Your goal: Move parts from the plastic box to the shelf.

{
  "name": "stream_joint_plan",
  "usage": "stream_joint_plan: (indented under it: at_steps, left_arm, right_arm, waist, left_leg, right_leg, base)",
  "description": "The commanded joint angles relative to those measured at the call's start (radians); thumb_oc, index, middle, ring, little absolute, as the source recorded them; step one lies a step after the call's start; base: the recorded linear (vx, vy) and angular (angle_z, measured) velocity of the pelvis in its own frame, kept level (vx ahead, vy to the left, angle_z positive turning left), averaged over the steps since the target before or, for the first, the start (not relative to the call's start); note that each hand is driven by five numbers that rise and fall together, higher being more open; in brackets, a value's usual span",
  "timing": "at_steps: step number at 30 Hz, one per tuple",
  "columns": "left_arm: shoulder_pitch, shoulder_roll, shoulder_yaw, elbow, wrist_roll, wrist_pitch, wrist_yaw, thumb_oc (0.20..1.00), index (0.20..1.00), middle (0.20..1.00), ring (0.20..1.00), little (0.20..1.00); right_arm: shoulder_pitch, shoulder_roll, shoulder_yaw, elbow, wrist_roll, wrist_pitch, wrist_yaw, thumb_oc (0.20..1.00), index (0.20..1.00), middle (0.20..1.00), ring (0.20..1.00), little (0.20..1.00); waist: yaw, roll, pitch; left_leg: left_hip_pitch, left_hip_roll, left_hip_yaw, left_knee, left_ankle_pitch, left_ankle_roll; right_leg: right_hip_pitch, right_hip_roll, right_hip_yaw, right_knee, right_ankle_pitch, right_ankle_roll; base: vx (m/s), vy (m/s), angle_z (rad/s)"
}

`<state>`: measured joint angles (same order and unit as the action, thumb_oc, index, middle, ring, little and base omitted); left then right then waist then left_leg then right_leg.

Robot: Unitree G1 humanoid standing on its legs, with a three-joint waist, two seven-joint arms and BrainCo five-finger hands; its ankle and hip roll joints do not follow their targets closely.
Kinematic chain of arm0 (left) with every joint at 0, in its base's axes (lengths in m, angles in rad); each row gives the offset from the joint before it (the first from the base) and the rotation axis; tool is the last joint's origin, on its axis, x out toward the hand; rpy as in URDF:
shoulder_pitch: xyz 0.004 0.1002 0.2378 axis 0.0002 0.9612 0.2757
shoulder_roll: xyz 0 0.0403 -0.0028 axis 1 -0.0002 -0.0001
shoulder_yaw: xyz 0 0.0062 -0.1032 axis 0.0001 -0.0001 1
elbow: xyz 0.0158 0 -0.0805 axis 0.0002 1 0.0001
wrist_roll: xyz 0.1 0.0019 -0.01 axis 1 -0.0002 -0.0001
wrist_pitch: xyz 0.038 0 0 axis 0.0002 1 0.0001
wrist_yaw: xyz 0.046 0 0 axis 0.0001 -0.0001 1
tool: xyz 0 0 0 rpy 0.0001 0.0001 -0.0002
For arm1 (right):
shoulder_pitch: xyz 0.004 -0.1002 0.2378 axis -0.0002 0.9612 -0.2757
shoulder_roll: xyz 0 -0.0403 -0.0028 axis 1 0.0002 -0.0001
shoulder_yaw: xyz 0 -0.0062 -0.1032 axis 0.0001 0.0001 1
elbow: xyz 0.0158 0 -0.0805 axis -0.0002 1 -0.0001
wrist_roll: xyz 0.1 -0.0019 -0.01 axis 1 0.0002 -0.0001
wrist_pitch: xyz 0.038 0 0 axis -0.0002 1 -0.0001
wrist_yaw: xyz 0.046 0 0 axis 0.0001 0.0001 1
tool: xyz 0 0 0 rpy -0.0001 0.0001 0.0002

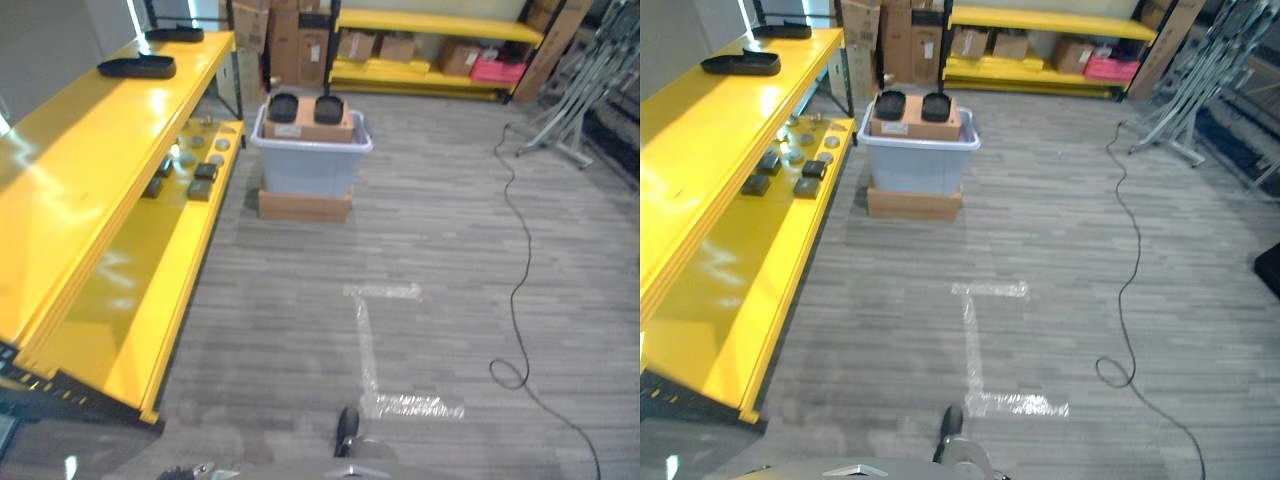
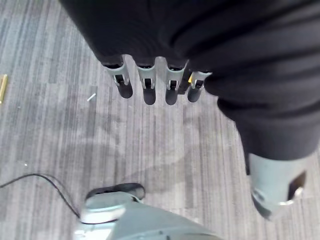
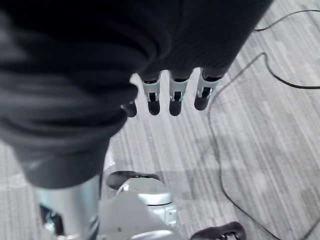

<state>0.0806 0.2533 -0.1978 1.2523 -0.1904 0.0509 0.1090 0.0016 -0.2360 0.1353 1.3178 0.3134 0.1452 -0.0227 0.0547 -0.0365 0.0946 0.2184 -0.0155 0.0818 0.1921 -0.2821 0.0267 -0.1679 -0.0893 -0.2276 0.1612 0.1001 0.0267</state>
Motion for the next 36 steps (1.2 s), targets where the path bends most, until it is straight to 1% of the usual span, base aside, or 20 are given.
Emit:
stream_joint_plan:
  at_steps: [1,4,5,7,9,11,12,14,15,18,22,23,26,29,31,32,33,34,35,36]
  left_arm:
    - [-0.046,0.009,0.011,-0.003,0.018,-0.067,0.036,1.000,1.000,1.000,1.000,1.000]
    - [-0.054,0.004,0.012,-0.021,0.006,-0.078,0.044,1.000,1.000,1.000,1.000,1.000]
    - [-0.066,0.005,0.005,-0.033,0.007,-0.085,0.042,1.000,1.000,1.000,1.000,1.000]
    - [-0.084,0.004,-0.004,-0.043,-0.021,-0.095,0.049,1.000,1.000,1.000,1.000,1.000]
    - [-0.101,0.004,-0.002,-0.042,-0.051,-0.100,0.068,1.000,1.000,1.000,1.000,1.000]
    - [-0.112,0.006,0.007,-0.030,-0.071,-0.104,0.085,1.000,1.000,1.000,1.000,1.000]
    - [-0.108,0.006,0.011,-0.026,-0.074,-0.109,0.091,1.000,1.000,1.000,1.000,1.000]
    - [-0.094,0.008,0.014,-0.027,-0.082,-0.117,0.094,1.000,1.000,1.000,1.000,1.000]
    - [-0.087,0.012,0.017,-0.028,-0.085,-0.120,0.092,1.000,1.000,1.000,1.000,1.000]
    - [-0.064,0.030,0.056,-0.029,-0.064,-0.127,0.069,1.000,1.000,1.000,1.000,1.000]
    - [-0.041,0.025,0.078,-0.029,0.020,-0.113,0.079,1.000,1.000,1.000,1.000,1.000]
    - [-0.038,0.021,0.074,-0.026,0.038,-0.109,0.079,1.000,1.000,1.000,1.000,1.000]
    - [-0.047,0.004,0.012,-0.021,0.056,-0.105,0.077,1.000,1.000,1.000,1.000,1.000]
    - [-0.053,0.004,-0.020,-0.037,0.020,-0.105,0.098,1.000,1.000,1.000,1.000,1.000]
    - [-0.069,0.016,-0.031,-0.046,0.001,-0.104,0.097,1.000,1.000,1.000,1.000,1.000]
    - [-0.093,0.029,-0.037,-0.051,-0.002,-0.102,0.096,1.000,1.000,1.000,1.000,1.000]
    - [-0.103,0.035,-0.036,-0.054,-0.009,-0.098,0.095,1.000,1.000,1.000,1.000,1.000]
    - [-0.105,0.038,-0.038,-0.059,-0.012,-0.095,0.095,1.000,1.000,1.000,1.000,1.000]
    - [-0.105,0.039,-0.039,-0.060,-0.015,-0.095,0.095,1.000,1.000,1.000,1.000,1.000]
    - [-0.103,0.045,-0.043,-0.058,-0.014,-0.098,0.089,1.000,1.000,1.000,1.000,1.000]
  right_arm:
    - [-0.037,-0.053,0.035,0.032,-0.045,0.026,-0.022,1.000,1.000,1.000,1.000,1.000]
    - [-0.044,-0.077,0.051,0.011,-0.011,0.043,-0.054,1.000,1.000,1.000,1.000,1.000]
    - [-0.047,-0.093,0.049,-0.013,0.019,0.059,-0.070,1.000,1.000,1.000,1.000,1.000]
    - [-0.051,-0.109,0.042,-0.024,0.027,0.070,-0.068,1.000,1.000,1.000,1.000,1.000]
    - [-0.052,-0.111,0.043,-0.025,0.006,0.075,-0.055,1.000,1.000,1.000,1.000,1.000]
    - [-0.048,-0.101,0.054,-0.013,-0.017,0.070,-0.053,1.000,1.000,1.000,1.000,1.000]
    - [-0.043,-0.095,0.058,-0.003,-0.025,0.061,-0.057,1.000,1.000,1.000,1.000,1.000]
    - [-0.032,-0.094,0.057,-0.001,-0.037,0.053,-0.056,1.000,1.000,1.000,1.000,1.000]
    - [-0.025,-0.096,0.057,-0.002,-0.046,0.044,-0.053,1.000,1.000,1.000,1.000,1.000]
    - [-0.008,-0.108,0.077,-0.038,-0.085,0.031,-0.042,1.000,1.000,1.000,1.000,1.000]
    - [-0.047,-0.091,0.107,-0.051,-0.106,0.051,-0.043,1.000,1.000,1.000,1.000,1.000]
    - [-0.055,-0.080,0.114,-0.056,-0.101,0.063,-0.044,1.000,1.000,1.000,1.000,1.000]
    - [-0.059,-0.047,0.125,-0.074,-0.086,0.057,-0.058,1.000,1.000,1.000,1.000,1.000]
    - [-0.068,-0.035,0.137,-0.085,-0.083,0.052,-0.074,1.000,1.000,1.000,1.000,1.000]
    - [-0.074,-0.033,0.148,-0.086,-0.072,0.029,-0.068,1.000,1.000,1.000,1.000,1.000]
    - [-0.087,-0.039,0.154,-0.083,-0.055,-0.004,-0.053,1.000,1.000,1.000,1.000,1.000]
    - [-0.094,-0.047,0.156,-0.083,-0.041,-0.014,-0.045,1.000,1.000,1.000,1.000,1.000]
    - [-0.097,-0.055,0.154,-0.083,-0.038,-0.012,-0.039,1.000,1.000,1.000,1.000,1.000]
    - [-0.097,-0.058,0.152,-0.083,-0.038,-0.012,-0.036,1.000,1.000,1.000,1.000,1.000]
    - [-0.093,-0.064,0.136,-0.082,-0.050,-0.009,-0.023,1.000,1.000,1.000,1.000,1.000]
  waist:
    - [0.012,-0.013,-0.004]
    - [0.015,-0.003,0.001]
    - [0.023,-0.012,0.013]
    - [0.035,-0.014,0.035]
    - [0.046,-0.016,0.054]
    - [0.054,-0.014,0.059]
    - [0.061,0.002,0.055]
    - [0.072,0.027,0.053]
    - [0.079,0.036,0.056]
    - [0.101,0.030,0.077]
    - [0.138,0.008,0.048]
    - [0.150,-0.005,0.035]
    - [0.156,-0.006,0.005]
    - [0.152,0.011,0.008]
    - [0.143,0.017,0.019]
    - [0.135,0.033,0.032]
    - [0.125,0.030,0.042]
    - [0.116,0.022,0.045]
    - [0.112,0.020,0.047]
    - [0.095,0.004,0.046]
  left_leg:
    - [-0.101,0.126,0.016,0.231,0.099,-0.028]
    - [-0.220,0.184,-0.003,0.505,0.174,-0.048]
    - [-0.353,0.147,-0.029,0.600,0.189,-0.028]
    - [-0.459,0.068,-0.021,0.597,0.154,-0.005]
    - [-0.482,0.006,0.012,0.494,0.125,0.008]
    - [-0.460,-0.036,0.040,0.212,0.160,0.001]
    - [-0.464,-0.040,0.036,0.033,0.238,-0.017]
    - [-0.485,-0.029,0.030,-0.118,0.368,-0.046]
    - [-0.507,-0.024,0.032,-0.181,0.401,-0.055]
    - [-0.581,-0.030,0.033,-0.169,0.392,-0.059]
    - [-0.585,-0.033,0.016,-0.032,0.351,-0.023]
    - [-0.564,-0.049,0.016,-0.019,0.325,-0.002]
    - [-0.458,-0.128,0.010,-0.057,0.252,0.084]
    - [-0.408,-0.138,-0.001,-0.076,0.220,0.115]
    - [-0.383,-0.132,-0.016,-0.081,0.211,0.118]
    - [-0.350,-0.105,-0.041,-0.087,0.223,0.103]
    - [-0.322,-0.102,-0.055,-0.086,0.210,0.092]
    - [-0.306,-0.106,-0.066,-0.086,0.195,0.086]
    - [-0.300,-0.108,-0.070,-0.085,0.187,0.085]
    - [-0.278,-0.124,-0.101,-0.073,0.140,0.089]
  right_leg:
    - [0.027,-0.033,0.034,-0.030,-0.077,0.071]
    - [0.080,0.019,0.029,-0.045,-0.126,0.021]
    - [0.091,0.028,0.024,-0.063,-0.124,-0.002]
    - [0.112,0.041,0.031,-0.082,-0.127,0.000]
    - [0.143,0.047,0.038,-0.105,-0.130,0.011]
    - [0.165,0.052,0.043,-0.116,-0.132,0.031]
    - [0.175,0.068,0.050,-0.112,-0.136,0.039]
    - [0.191,0.094,0.061,-0.098,-0.149,0.039]
    - [0.203,0.104,0.067,-0.088,-0.157,0.036]
    - [0.259,0.091,0.070,-0.027,-0.233,0.032]
    - [0.318,0.046,0.077,0.088,-0.354,0.044]
    - [0.346,0.013,0.065,0.138,-0.341,0.060]
    - [0.268,-0.100,0.018,0.479,-0.170,0.127]
    - [0.125,-0.116,0.034,0.618,-0.147,0.114]
    - [0.047,-0.081,0.012,0.564,-0.169,0.102]
    - [-0.027,-0.041,-0.027,0.395,-0.140,0.082]
    - [-0.041,-0.031,-0.025,0.228,-0.105,0.089]
    - [-0.044,-0.028,-0.008,0.078,-0.067,0.103]
    - [-0.046,-0.029,0.000,0.033,-0.052,0.110]
    - [-0.076,-0.056,0.057,-0.165,0.026,0.144]
  base:
    - [0.36,-0.305,0.11]
    - [0.32,-0.264,-0.09]
    - [0.30,-0.219,-0.11]
    - [0.20,-0.086,0.03]
    - [0.29,0.004,-0.17]
    - [0.44,0.064,-0.03]
    - [0.48,0.094,-0.09]
    - [0.50,0.099,-0.31]
    - [0.58,0.116,-0.43]
    - [0.59,0.155,-0.36]
    - [0.50,0.151,-0.76]
    - [0.60,0.250,-0.76]
    - [0.48,0.295,-0.45]
    - [0.32,0.205,0.23]
    - [0.19,-0.066,-0.06]
    - [0.34,-0.202,0.13]
    - [0.40,-0.249,0.26]
    - [0.34,-0.162,0.25]
    - [0.49,-0.225,0.17]
    - [0.43,-0.189,0.07]
